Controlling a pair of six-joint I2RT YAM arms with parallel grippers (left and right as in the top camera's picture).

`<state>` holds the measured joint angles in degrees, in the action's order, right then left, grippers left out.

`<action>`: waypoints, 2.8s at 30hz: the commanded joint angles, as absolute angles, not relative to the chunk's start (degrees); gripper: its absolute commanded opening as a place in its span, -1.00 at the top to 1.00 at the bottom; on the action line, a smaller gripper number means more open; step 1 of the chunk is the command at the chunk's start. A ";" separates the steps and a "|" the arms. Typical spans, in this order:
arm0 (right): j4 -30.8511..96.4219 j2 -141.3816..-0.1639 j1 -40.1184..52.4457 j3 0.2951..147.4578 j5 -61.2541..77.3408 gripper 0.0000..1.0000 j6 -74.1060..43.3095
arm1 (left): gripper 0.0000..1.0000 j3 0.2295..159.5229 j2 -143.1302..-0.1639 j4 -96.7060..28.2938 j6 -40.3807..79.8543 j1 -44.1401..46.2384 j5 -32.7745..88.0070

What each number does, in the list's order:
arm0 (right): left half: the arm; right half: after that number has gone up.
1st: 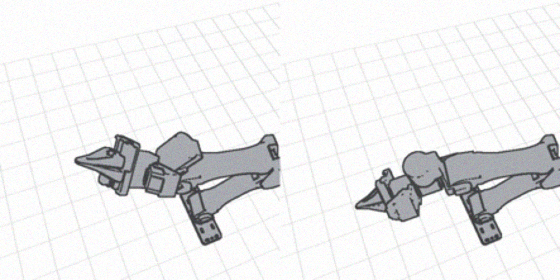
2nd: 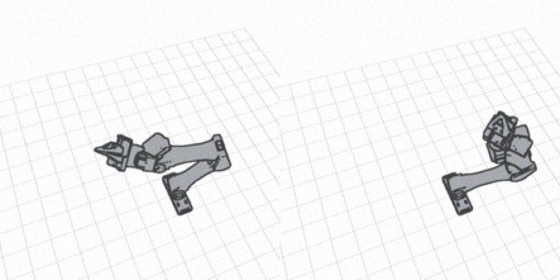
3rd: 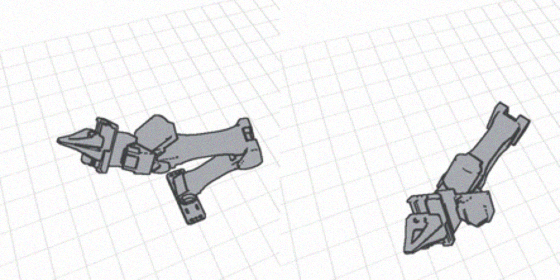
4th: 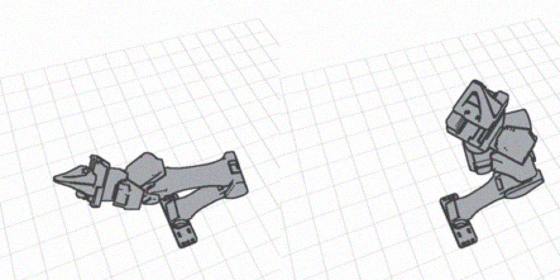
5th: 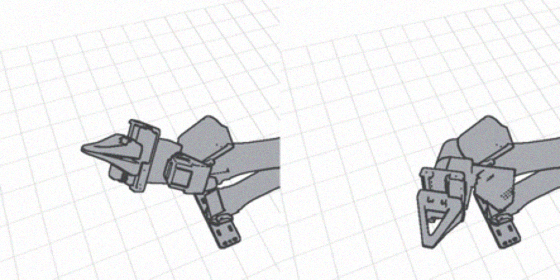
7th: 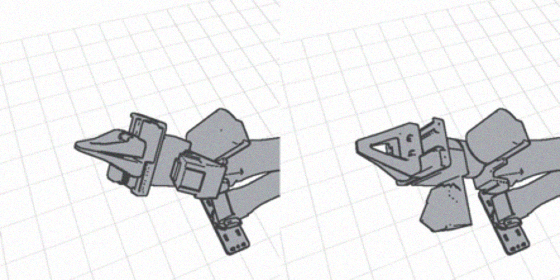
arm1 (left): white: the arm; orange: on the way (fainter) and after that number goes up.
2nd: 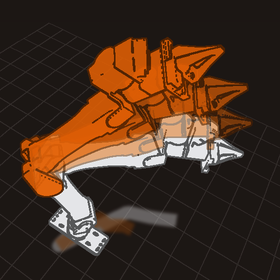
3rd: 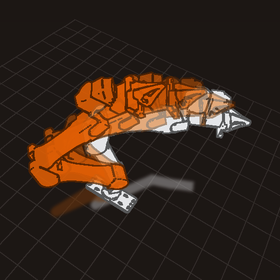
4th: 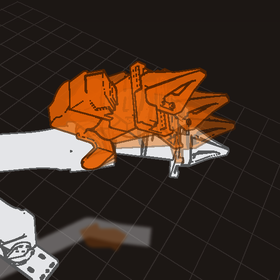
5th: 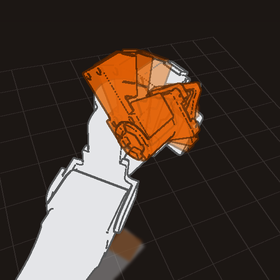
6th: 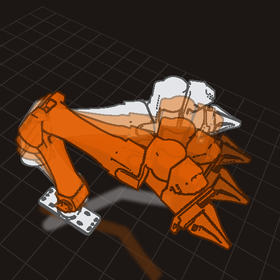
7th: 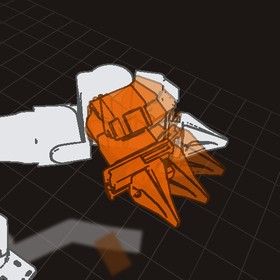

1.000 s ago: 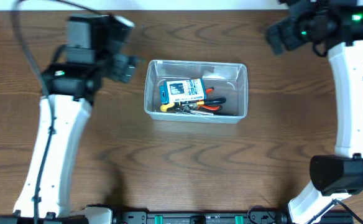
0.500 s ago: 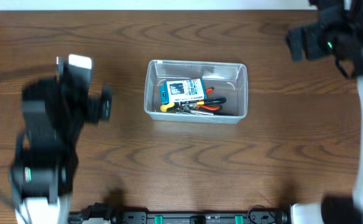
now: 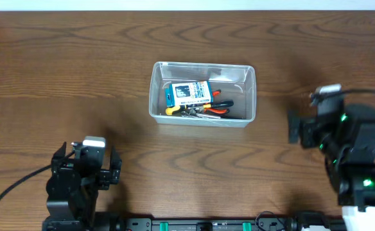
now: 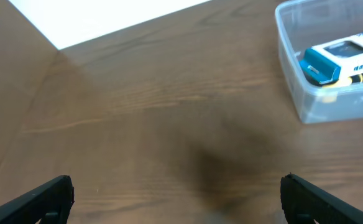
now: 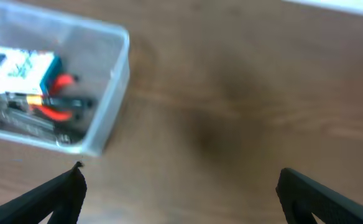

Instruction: Pack container

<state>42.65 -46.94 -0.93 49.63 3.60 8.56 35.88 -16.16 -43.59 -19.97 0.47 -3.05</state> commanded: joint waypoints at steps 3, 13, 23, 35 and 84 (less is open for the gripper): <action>42.57 -43.11 -0.67 44.58 3.03 -0.98 7.11 | -0.96 35.57 -15.22 -44.84 -20.91 0.34 -4.12; 51.18 -43.77 -0.67 44.53 3.03 -0.99 7.11 | -0.96 35.57 -15.22 -44.07 -4.12 1.32 -0.03; 52.56 -43.83 -0.67 44.53 3.03 -0.98 7.11 | -0.96 35.57 -15.22 -44.12 -1.21 1.32 -0.01; 52.58 -43.79 -0.73 44.53 3.03 -0.99 7.11 | -0.96 35.57 -15.22 -44.12 -1.19 1.32 -0.01; 4.03 -0.34 3.18 0.32 -3.22 -0.99 0.89 | -0.96 35.57 -15.22 -44.12 -1.21 1.32 -0.01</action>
